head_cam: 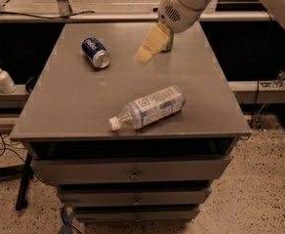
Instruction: Place pepsi can upright
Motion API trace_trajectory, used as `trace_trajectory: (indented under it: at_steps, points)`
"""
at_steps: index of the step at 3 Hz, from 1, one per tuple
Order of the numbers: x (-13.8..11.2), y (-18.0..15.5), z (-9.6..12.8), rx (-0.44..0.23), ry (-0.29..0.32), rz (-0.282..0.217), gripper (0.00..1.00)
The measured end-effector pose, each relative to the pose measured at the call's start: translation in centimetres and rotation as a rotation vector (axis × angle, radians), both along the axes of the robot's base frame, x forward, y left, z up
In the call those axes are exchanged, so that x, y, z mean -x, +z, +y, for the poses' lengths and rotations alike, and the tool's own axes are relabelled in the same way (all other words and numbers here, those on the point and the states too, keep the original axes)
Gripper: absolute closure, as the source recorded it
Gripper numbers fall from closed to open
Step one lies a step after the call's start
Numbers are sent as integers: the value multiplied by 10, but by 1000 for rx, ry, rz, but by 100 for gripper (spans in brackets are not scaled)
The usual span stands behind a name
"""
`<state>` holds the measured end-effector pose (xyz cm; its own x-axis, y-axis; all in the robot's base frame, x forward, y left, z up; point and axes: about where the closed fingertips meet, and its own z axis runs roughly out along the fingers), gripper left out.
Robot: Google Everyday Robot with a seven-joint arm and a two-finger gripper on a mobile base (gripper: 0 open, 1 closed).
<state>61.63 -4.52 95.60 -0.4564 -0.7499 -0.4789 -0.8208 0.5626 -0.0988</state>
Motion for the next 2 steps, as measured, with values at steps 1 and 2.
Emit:
trace_trajectory:
  at_steps: [1,2]
  points:
    - [0,0,0,0,0,0,0]
    - [-16,-1,31,-14,-8,-3,0]
